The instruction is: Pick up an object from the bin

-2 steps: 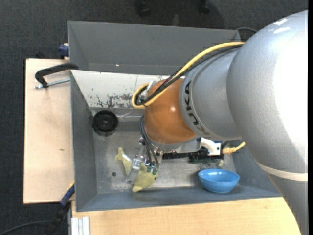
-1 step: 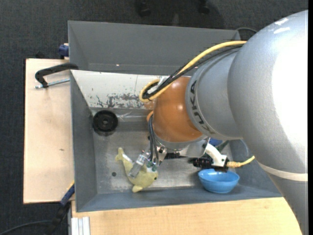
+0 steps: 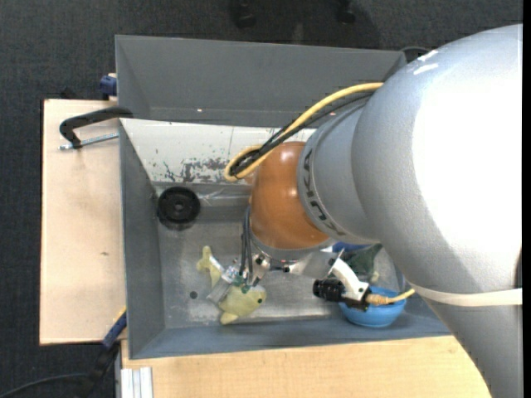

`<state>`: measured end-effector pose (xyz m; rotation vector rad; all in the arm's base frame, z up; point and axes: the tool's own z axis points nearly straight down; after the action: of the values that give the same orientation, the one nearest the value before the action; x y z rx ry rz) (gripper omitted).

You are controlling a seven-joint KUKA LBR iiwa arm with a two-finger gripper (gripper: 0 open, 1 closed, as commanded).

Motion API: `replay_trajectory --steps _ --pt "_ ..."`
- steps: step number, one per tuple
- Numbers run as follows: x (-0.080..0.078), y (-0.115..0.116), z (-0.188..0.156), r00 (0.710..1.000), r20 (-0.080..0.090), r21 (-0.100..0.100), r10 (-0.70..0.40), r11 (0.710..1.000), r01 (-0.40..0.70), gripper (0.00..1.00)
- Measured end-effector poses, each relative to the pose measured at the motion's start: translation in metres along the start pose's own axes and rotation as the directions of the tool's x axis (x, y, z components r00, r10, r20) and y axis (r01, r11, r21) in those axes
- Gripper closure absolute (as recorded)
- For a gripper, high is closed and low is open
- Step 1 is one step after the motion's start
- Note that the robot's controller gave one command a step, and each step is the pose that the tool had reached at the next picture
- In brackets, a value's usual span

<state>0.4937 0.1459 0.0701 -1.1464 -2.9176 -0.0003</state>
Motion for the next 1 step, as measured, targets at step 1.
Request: replay_trajectory --steps 1 --pt "0.0007 0.0007 -0.0007 1.0 0.002 -0.001 -0.001 1.0 0.001 0.0"
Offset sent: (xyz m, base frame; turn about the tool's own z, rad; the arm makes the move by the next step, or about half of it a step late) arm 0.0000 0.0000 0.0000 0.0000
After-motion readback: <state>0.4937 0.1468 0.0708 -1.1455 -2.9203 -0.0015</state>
